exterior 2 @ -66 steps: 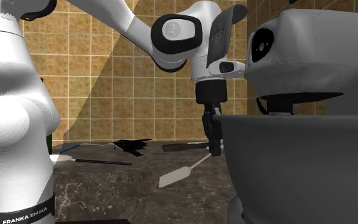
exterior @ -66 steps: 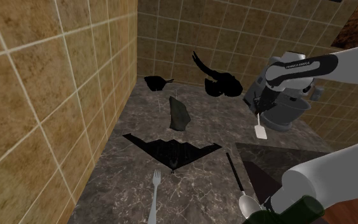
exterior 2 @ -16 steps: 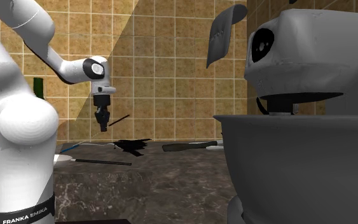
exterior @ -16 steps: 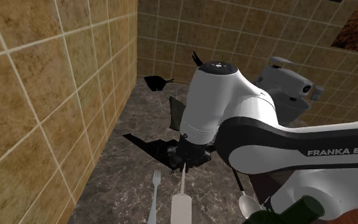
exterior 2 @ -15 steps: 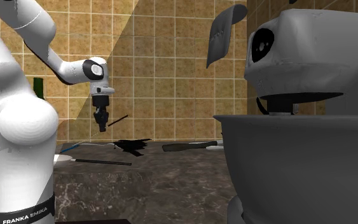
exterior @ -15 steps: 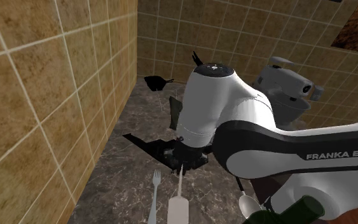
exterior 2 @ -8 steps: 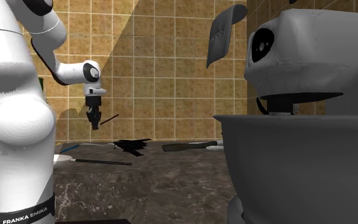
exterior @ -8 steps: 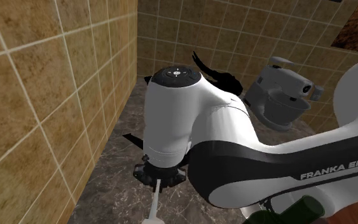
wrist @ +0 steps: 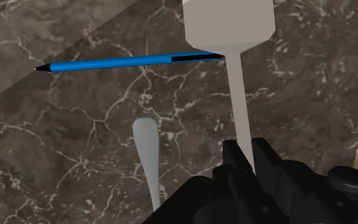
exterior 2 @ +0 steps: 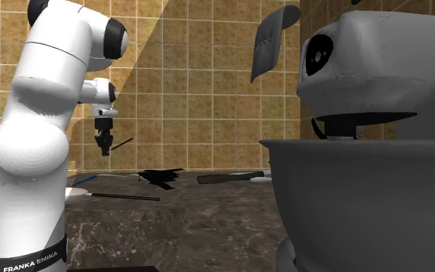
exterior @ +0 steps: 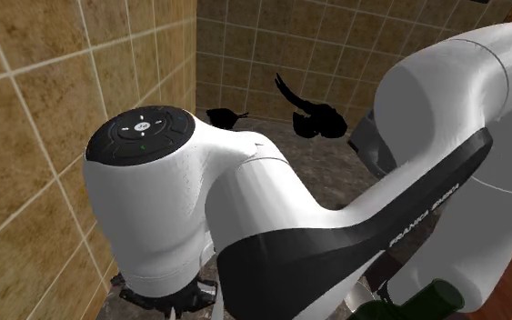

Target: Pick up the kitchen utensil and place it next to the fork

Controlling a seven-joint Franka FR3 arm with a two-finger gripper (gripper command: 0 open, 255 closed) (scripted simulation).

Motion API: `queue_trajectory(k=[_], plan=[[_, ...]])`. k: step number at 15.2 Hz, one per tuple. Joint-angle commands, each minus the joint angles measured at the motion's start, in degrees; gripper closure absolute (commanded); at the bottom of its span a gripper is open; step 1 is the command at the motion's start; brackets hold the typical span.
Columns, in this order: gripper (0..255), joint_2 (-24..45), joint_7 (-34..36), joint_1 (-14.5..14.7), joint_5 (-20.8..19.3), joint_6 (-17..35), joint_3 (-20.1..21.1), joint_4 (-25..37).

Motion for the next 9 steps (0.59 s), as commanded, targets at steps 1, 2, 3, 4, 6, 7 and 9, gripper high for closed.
queue_trajectory(k=[1,2,3,4,6,7,9], plan=[[255,6.81,5.15,6.59,-6.19,-2.73,-2.76,5.59],[255,9.49,6.75,9.83,-8.20,-4.12,-4.23,8.49],[255,11.96,8.05,13.01,-9.91,-5.49,-5.70,11.50],[255,14.37,9.16,16.05,-11.49,-6.89,-7.01,14.61],[255,18.98,10.78,21.99,-14.19,-9.77,-9.51,21.25],[255,21.26,11.34,24.90,-15.42,-11.27,-10.65,24.82],[255,23.34,11.84,27.33,-16.52,-11.92,-11.77,27.44]])
